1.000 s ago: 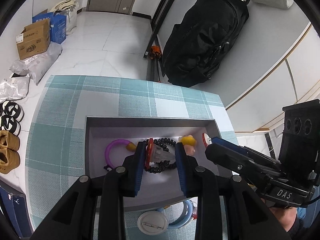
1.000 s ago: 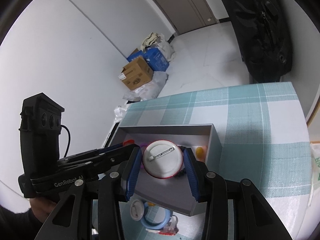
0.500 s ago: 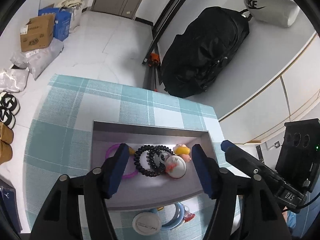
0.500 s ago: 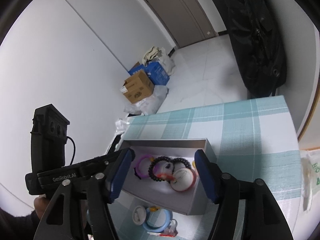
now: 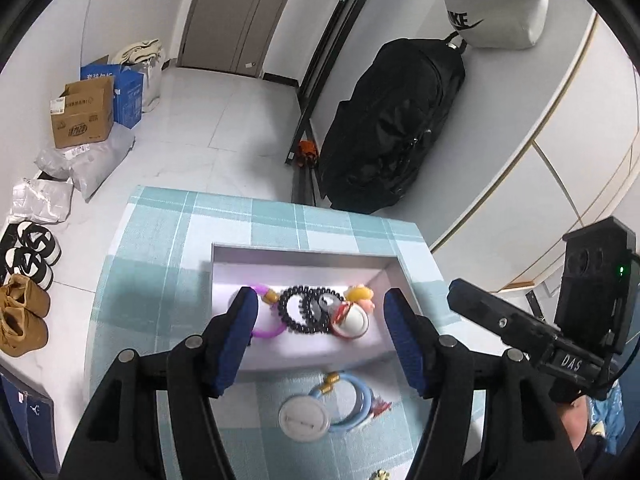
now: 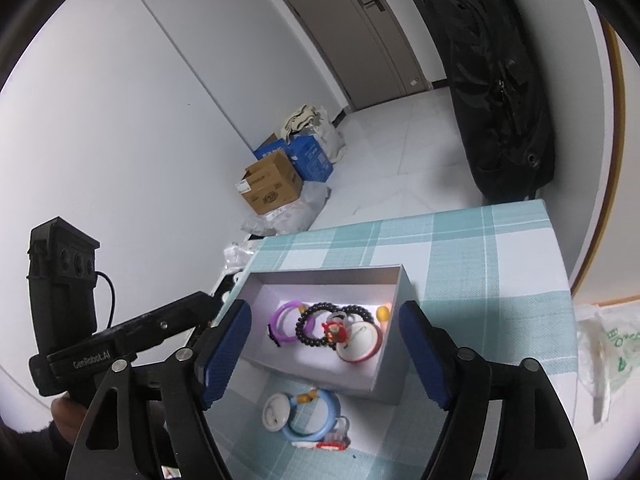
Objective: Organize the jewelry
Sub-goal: 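Withdraw both tools from the box back over the remaining trinkets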
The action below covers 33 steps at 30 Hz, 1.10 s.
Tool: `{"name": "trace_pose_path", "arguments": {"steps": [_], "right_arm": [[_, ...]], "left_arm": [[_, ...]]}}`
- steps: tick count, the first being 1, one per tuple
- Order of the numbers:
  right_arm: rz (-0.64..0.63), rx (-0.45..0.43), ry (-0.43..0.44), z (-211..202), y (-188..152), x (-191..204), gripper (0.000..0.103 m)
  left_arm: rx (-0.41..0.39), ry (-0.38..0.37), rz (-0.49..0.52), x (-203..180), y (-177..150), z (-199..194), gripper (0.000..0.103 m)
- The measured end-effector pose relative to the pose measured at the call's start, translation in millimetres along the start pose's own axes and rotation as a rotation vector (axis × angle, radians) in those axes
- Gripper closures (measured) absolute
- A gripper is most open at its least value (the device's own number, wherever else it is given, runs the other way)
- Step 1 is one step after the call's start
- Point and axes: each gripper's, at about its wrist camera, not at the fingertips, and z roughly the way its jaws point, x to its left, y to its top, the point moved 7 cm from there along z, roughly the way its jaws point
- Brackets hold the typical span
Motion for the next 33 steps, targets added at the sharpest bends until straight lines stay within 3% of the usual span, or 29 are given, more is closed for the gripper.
{"name": "trace_pose_path", "arguments": {"steps": [7, 12, 17, 21, 33], "right_arm": [[-0.03, -0.018, -0.015, -14.5, -11.0, 4.0, 0.018], [-0.055, -0.001, -0.04, -24.9, -26.9, 7.6, 0.017], [-0.074, 0.058, -0.068, -27.1, -50.8, 6.1, 0.017], [-0.099, 0.128, -0.093, -23.4, -72.7, 4.2, 0.017], [-0.173, 0.264, -0.051, -18.4, -134.5, 28.9, 0.016]], "left_arm": [[0.013, 0.033, 0.037, 0.2, -19.8, -7.3, 0.041], [0.079, 0.026, 0.025, 0.8, -41.4, -3.7, 0.028], [0.188, 0.055, 0.092, -5.9, -70.1, 8.5, 0.028], [0.238, 0.072, 0.073, -1.1, -83.6, 12.8, 0.028], [0.261, 0.125, 0.025, 16.9, -91.2, 14.7, 0.028]]}}
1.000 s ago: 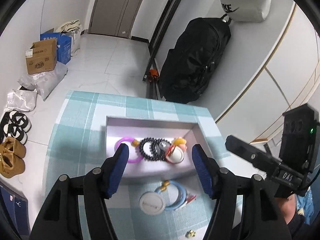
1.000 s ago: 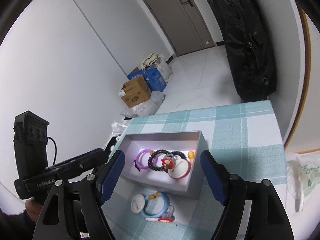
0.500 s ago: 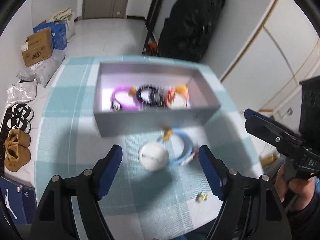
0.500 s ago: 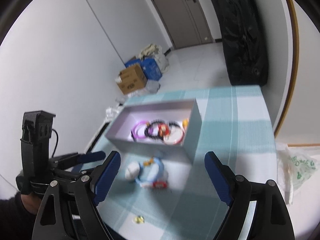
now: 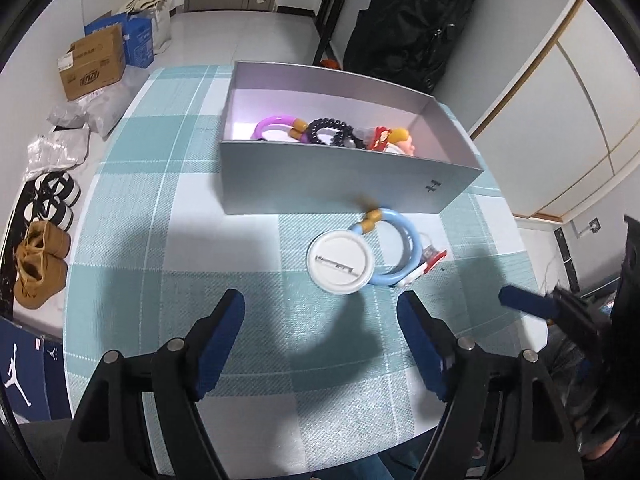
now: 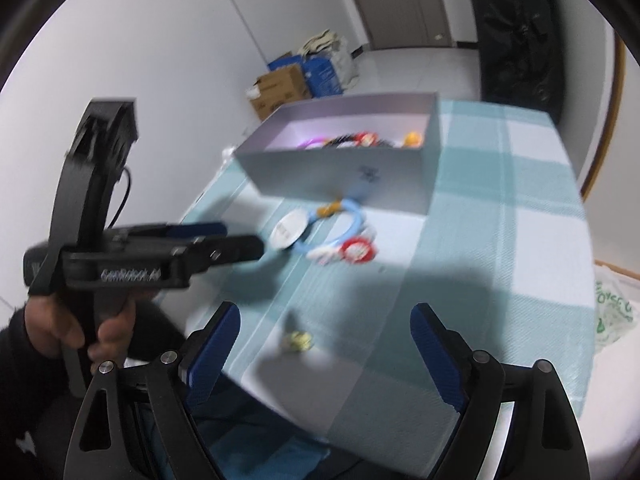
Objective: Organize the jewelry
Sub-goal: 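Withdraw both tools from the box back over the remaining trinkets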
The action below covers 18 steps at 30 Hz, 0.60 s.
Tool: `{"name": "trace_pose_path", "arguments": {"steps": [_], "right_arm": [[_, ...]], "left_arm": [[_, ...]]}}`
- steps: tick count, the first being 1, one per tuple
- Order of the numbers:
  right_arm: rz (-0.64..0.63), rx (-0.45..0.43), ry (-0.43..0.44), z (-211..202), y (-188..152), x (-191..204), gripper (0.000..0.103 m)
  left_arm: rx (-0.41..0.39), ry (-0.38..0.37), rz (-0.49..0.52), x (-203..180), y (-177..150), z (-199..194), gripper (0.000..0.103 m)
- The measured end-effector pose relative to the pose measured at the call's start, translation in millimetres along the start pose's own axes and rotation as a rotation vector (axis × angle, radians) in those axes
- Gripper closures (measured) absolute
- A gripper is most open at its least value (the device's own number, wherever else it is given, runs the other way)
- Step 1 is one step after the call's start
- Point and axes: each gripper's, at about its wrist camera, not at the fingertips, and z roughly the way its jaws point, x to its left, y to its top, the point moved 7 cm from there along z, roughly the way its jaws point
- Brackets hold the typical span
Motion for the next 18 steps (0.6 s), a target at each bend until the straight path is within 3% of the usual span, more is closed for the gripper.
{"name": "trace_pose_path", "arguments": {"steps": [5, 11, 13, 18], "right_arm": [[-0.103, 0.027, -0.029, 7.3, -7.8, 18.9, 0.019], [-0.227, 0.079, -0.119, 21.1, -19.8, 32.3, 0.044], [-0.251, 0.094, -0.141, 25.5, -22.6, 33.0, 0.062], [-0.269, 0.107, -0.165, 28.8, -25.6, 30.9, 0.078]], "left_arm": [[-0.003, 0.007, -0.009, 1.0, -1.5, -0.2, 0.028], [-0.001, 0.016, -0.018, 5.3, -3.5, 1.1, 0.028], [-0.003, 0.013, -0.024, 6.6, -2.8, 0.2, 0.028], [-0.013, 0.008, -0.034, 8.4, -1.2, -1.8, 0.028]]}}
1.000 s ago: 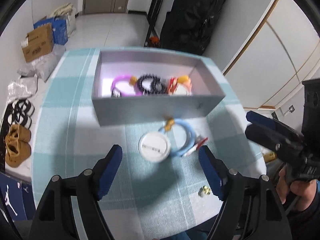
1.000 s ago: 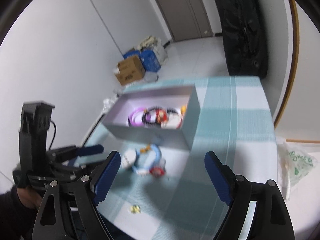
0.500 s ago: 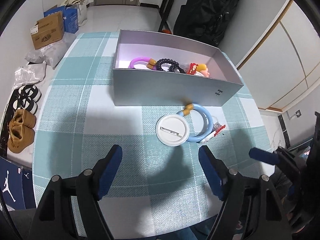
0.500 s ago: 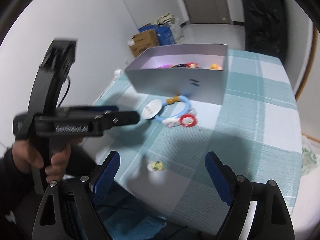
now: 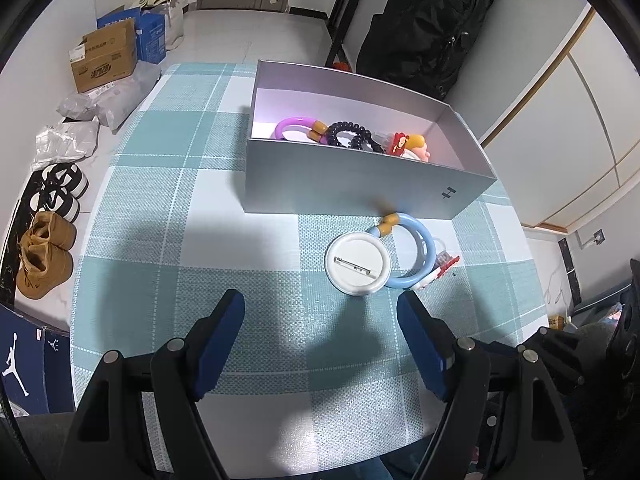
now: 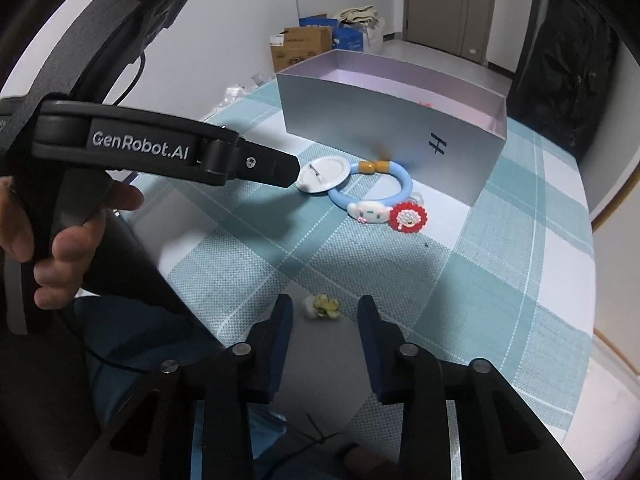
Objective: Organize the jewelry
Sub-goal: 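Grasp the second white pin badge with the left tool while the right tool grasps the yellow flower charm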
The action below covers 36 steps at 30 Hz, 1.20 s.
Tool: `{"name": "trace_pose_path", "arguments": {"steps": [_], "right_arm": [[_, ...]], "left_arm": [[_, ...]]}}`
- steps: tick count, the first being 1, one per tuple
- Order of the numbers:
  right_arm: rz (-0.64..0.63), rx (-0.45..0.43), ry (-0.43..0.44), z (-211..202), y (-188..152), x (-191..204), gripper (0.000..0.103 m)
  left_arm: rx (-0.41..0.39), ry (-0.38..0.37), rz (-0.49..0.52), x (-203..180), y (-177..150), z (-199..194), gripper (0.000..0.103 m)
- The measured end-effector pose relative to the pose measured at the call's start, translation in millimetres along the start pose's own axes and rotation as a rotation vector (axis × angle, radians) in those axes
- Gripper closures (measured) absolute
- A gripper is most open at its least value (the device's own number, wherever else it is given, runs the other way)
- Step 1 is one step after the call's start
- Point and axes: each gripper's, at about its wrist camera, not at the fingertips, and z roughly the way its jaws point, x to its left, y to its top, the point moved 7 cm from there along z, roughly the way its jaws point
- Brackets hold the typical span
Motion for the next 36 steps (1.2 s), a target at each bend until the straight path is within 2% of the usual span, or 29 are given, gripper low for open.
{"name": "trace_pose_path", "arguments": {"steps": [1, 4, 7, 11, 20, 25, 28, 36], "right_arm": [[-0.008, 0.002, 0.003, 0.7, -0.1, 1.2, 0.082], [-0.044, 0.002, -0.022, 3.7, 1.3, 5.1, 0.087], [-0.081, -0.002, -0.038, 6.8, 3.9, 11.3, 0.088], [-0.068, -0.005, -0.024, 6.7, 4.3, 9.3, 0.088], [0.11, -0.07, 0.03, -8.8, 15.5, -26.0, 0.088], [0.21, -0.097, 0.062, -13.0, 22.5, -49.8, 0.088], [0.24, -0.102, 0.069, -14.9, 22.4, -49.8, 0.088], [0.267, -0.112, 0.084, -18.2, 19.0, -53.2, 0.088]], "left_arm": [[0.0, -0.002, -0.001, 0.1, 0.8, 0.3, 0.028], [0.006, -0.007, -0.007, 0.7, 1.1, 1.8, 0.028], [0.016, -0.018, -0.025, 2.7, 0.8, 3.2, 0.028], [0.01, -0.018, -0.021, 1.8, 0.8, 2.3, 0.028], [0.035, -0.02, 0.002, -5.4, -0.9, 9.6, 0.028], [0.024, -0.032, -0.03, -4.5, 6.6, 13.0, 0.028], [0.017, -0.046, -0.037, -7.1, 11.1, 15.9, 0.028], [0.018, -0.002, 0.02, -18.5, 10.7, 22.9, 0.028]]}}
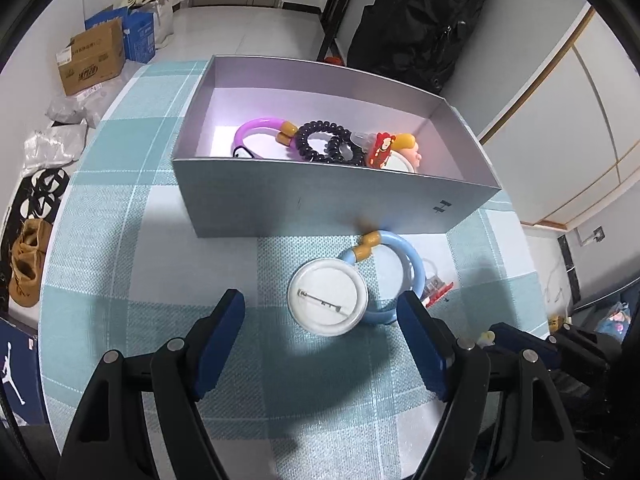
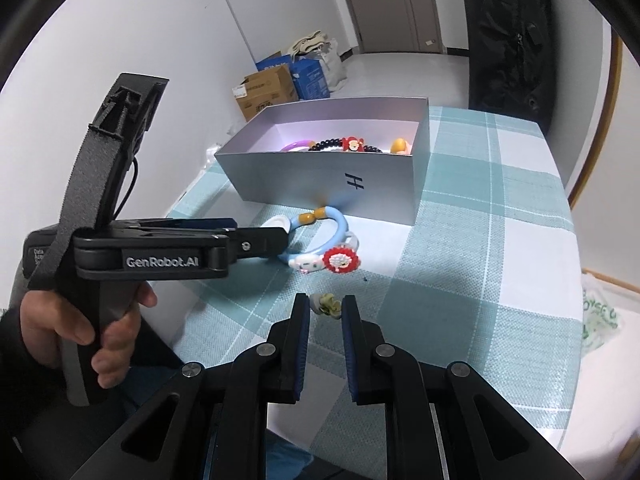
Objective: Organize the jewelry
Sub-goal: 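Grasp the second white pin badge with the left tool while the right tool grasps the yellow flower charm, then carry the badge and yellow charm into the white box and open both tools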
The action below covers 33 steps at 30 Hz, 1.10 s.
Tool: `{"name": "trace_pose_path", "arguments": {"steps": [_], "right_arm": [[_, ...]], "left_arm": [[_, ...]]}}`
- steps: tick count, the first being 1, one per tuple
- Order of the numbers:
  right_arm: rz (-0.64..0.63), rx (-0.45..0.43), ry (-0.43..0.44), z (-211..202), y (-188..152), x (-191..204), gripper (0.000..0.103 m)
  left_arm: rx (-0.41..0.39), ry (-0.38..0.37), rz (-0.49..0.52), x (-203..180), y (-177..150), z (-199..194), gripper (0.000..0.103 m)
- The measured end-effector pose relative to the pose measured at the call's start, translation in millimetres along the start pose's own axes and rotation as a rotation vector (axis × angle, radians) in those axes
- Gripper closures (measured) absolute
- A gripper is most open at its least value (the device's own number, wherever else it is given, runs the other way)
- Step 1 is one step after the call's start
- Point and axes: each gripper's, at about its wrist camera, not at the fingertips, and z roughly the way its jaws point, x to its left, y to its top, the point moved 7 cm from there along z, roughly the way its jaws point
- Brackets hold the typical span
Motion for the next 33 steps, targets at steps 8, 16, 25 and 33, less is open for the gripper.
{"name": "trace_pose_path", "arguments": {"steps": [8, 16, 25, 33], "right_arm": [[0.025, -0.006, 0.009, -0.5, 2.5, -5.2, 0.088], [0.032, -0.01, 0.014, -0.7, 3.2, -7.6, 0.088], [0.039, -0.022, 0.022, -0.6, 6.1, -8.2, 0.088], [0.08, -0.045, 0.037, -6.0, 9.3, -15.4, 0.088]], "left_arm": [[-0.002, 0.1, 0.043, -4.7, 0.4, 4.1, 0.036], [0.002, 0.152, 0.071, -5.0, 1.6, 4.7, 0.066], [-0.005, 0.15, 0.105, -7.9, 0.5, 1.9, 0.066], [-0.018, 0.127, 0.096, -11.0, 5.2, -3.3, 0.066]]}}
